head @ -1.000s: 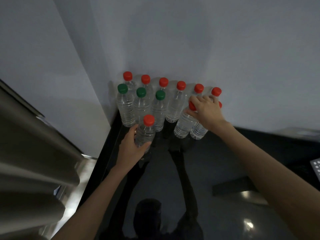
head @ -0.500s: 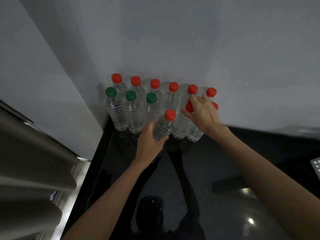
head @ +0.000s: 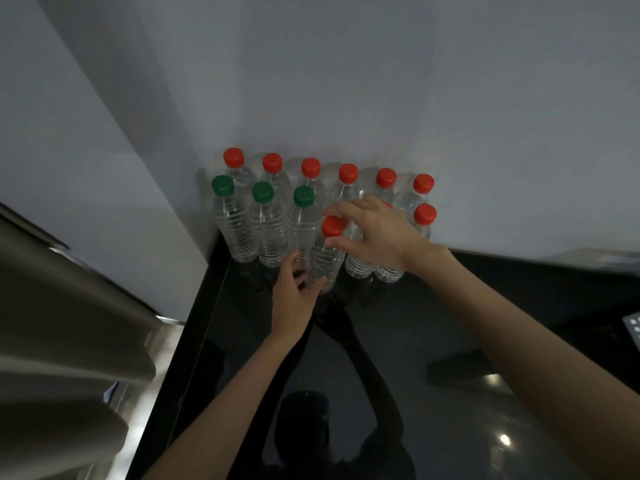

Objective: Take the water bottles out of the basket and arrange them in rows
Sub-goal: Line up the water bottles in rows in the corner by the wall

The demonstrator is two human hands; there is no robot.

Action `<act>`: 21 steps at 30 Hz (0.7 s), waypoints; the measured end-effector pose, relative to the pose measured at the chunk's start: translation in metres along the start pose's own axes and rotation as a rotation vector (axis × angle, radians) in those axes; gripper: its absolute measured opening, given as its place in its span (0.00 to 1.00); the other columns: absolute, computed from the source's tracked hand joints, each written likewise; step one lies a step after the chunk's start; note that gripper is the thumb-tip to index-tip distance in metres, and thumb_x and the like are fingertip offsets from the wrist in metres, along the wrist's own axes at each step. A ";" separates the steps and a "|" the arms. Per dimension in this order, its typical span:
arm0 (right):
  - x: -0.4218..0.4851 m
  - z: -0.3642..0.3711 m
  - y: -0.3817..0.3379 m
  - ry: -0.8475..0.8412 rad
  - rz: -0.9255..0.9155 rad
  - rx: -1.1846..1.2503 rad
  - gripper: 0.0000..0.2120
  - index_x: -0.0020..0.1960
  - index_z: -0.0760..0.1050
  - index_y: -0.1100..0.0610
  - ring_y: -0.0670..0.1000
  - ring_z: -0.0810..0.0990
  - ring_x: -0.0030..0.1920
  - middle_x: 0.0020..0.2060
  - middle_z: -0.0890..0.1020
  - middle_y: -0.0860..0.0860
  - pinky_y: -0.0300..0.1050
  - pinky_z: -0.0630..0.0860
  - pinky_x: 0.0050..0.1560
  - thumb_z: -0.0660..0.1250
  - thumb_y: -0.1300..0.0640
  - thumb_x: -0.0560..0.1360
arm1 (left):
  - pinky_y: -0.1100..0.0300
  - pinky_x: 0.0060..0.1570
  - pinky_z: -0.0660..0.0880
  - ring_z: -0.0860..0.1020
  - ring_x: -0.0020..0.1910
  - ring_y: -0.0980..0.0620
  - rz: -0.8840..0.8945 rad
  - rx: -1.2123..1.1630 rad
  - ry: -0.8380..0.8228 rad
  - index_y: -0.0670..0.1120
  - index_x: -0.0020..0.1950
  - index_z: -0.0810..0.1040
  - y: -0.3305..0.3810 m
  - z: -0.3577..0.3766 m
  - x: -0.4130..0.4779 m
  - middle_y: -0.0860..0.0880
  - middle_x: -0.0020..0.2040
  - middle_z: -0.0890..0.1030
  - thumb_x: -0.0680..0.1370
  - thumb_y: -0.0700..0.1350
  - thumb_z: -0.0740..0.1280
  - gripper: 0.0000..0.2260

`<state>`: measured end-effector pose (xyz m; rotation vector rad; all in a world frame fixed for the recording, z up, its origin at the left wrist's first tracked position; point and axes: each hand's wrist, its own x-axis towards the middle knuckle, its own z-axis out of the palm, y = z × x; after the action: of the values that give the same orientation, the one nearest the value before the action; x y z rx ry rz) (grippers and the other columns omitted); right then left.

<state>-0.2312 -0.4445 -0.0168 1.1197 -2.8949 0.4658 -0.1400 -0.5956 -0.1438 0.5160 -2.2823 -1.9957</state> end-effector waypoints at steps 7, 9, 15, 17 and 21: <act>0.010 0.008 -0.007 0.000 -0.054 -0.053 0.15 0.60 0.73 0.58 0.54 0.77 0.42 0.42 0.80 0.54 0.44 0.67 0.42 0.67 0.51 0.76 | 0.47 0.69 0.68 0.73 0.66 0.37 -0.850 -1.030 -0.024 0.35 0.71 0.65 0.013 -0.005 0.017 0.31 0.67 0.72 0.79 0.42 0.66 0.23; 0.011 0.010 -0.005 0.004 -0.061 -0.083 0.15 0.59 0.73 0.57 0.54 0.77 0.44 0.42 0.80 0.53 0.43 0.67 0.49 0.67 0.52 0.77 | 0.49 0.69 0.68 0.74 0.66 0.39 -0.827 -1.031 -0.095 0.35 0.68 0.71 0.010 0.000 0.021 0.33 0.67 0.74 0.79 0.41 0.66 0.19; 0.014 0.006 0.007 -0.030 0.069 -0.131 0.17 0.62 0.70 0.56 0.57 0.77 0.55 0.51 0.80 0.55 0.57 0.69 0.62 0.63 0.48 0.78 | 0.48 0.61 0.70 0.70 0.69 0.40 -0.842 -1.055 -0.062 0.34 0.70 0.68 0.013 0.020 0.031 0.35 0.68 0.73 0.80 0.33 0.59 0.17; 0.016 0.002 0.010 -0.016 0.081 -0.130 0.17 0.63 0.70 0.56 0.57 0.78 0.52 0.51 0.80 0.55 0.55 0.74 0.52 0.63 0.48 0.79 | 0.45 0.63 0.69 0.68 0.71 0.38 -0.830 -1.085 -0.036 0.33 0.71 0.67 0.018 0.029 0.033 0.35 0.68 0.72 0.80 0.30 0.57 0.19; 0.023 0.005 0.018 0.001 0.120 -0.128 0.18 0.64 0.67 0.58 0.57 0.77 0.49 0.50 0.79 0.55 0.53 0.75 0.40 0.63 0.49 0.79 | 0.46 0.65 0.67 0.68 0.71 0.39 -0.796 -1.101 -0.005 0.35 0.72 0.66 0.026 0.042 0.042 0.36 0.70 0.71 0.79 0.27 0.54 0.21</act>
<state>-0.2600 -0.4480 -0.0240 0.9335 -2.9538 0.2770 -0.1958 -0.5654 -0.1316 1.3206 -0.6354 -3.0688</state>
